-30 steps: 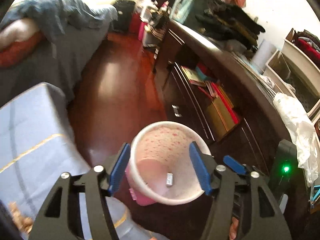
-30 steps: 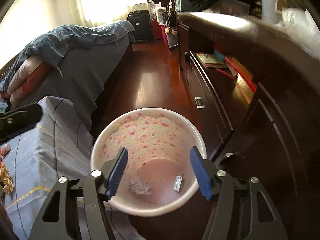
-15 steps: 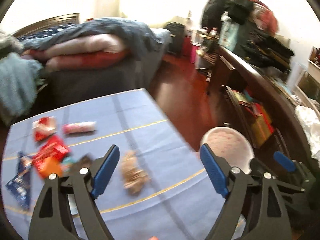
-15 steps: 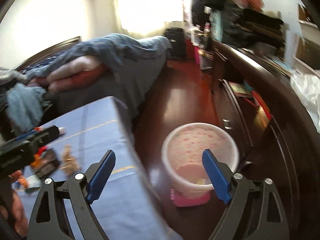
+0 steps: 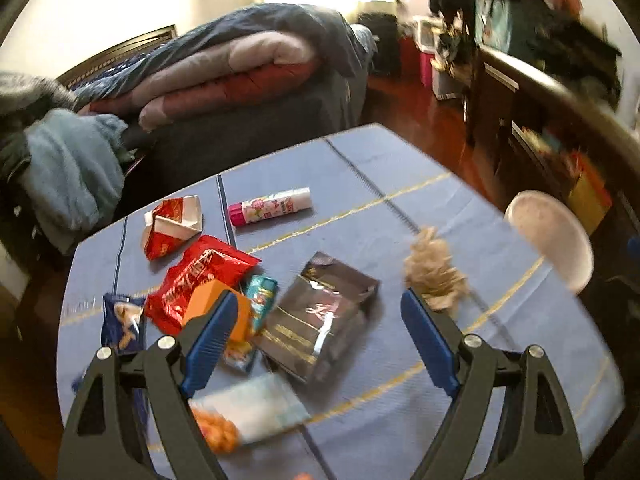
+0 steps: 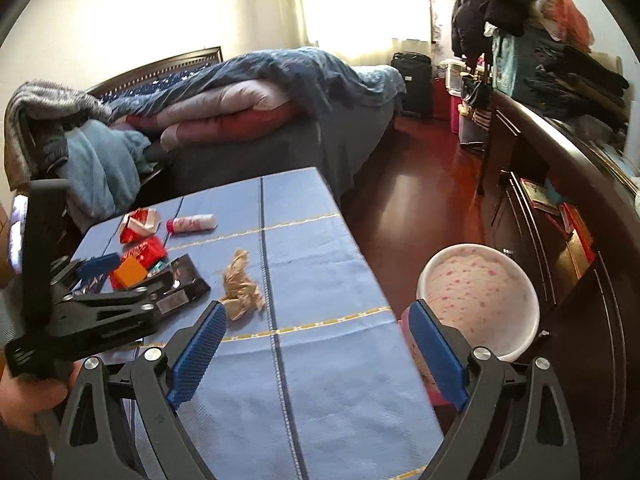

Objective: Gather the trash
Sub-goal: 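Move both tools back over the table toward the remaining trash, then grasp the dark cigarette pack with the left tool while the right tool grasps the crumpled tan paper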

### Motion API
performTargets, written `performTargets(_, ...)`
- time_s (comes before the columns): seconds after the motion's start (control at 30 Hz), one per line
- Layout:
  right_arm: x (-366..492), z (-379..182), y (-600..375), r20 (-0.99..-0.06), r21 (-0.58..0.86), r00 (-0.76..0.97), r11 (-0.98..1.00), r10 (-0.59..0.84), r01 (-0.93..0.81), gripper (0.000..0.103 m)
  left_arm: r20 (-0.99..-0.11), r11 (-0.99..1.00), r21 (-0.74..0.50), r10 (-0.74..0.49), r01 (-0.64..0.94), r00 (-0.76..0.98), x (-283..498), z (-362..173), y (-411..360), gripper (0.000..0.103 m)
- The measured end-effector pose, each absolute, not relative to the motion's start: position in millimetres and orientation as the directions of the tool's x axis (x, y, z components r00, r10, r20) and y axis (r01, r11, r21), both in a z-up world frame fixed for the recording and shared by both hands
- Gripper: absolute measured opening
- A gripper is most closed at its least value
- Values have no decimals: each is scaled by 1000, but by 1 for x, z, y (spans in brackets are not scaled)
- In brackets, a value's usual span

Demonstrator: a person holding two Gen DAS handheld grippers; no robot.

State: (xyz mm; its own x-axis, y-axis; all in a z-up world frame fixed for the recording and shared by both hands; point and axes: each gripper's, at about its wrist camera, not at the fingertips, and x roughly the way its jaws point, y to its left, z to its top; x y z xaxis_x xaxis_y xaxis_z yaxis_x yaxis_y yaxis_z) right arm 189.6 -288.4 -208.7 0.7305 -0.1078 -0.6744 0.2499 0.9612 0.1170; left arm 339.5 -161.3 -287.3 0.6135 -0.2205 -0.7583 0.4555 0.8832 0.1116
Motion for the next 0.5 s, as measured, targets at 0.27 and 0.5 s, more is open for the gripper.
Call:
performTargets(0.27, 210, -222, -279, -699, 94, 707, 966, -107, 239, 92, -805, 803, -19, -366, 596, 467, 378, -318, -160, 84)
performTargets(0.5, 226, -232, -272, -715, 102, 694, 969, -88, 227, 92, -803, 765, -7, -388, 644, 452, 378, -326, -159, 63)
